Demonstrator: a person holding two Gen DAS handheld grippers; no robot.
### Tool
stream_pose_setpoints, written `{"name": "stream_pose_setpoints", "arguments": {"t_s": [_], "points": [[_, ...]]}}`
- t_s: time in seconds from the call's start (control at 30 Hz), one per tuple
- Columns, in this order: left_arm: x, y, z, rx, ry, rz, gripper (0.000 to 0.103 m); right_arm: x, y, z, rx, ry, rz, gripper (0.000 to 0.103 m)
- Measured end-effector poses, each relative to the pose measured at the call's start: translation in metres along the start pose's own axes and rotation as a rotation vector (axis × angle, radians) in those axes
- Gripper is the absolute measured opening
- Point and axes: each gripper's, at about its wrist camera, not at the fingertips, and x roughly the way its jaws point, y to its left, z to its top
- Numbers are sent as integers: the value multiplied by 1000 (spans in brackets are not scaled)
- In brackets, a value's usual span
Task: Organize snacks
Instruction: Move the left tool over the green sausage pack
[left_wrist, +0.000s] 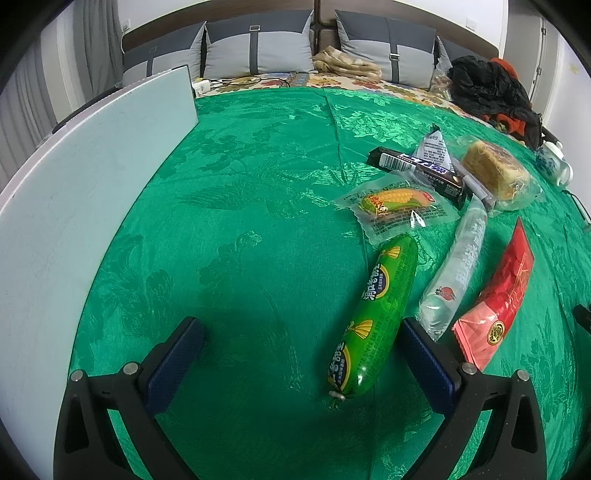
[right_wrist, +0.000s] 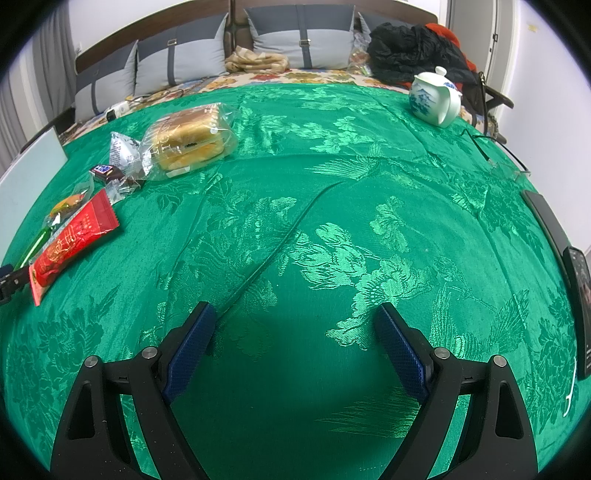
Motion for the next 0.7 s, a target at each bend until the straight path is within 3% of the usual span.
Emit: {"name": "stream_pose_setpoints", "arguments": {"t_s": [0.7], "points": [[-1, 0, -2, -7, -1, 5, 103, 0, 0, 0, 1, 0, 1, 90]]}}
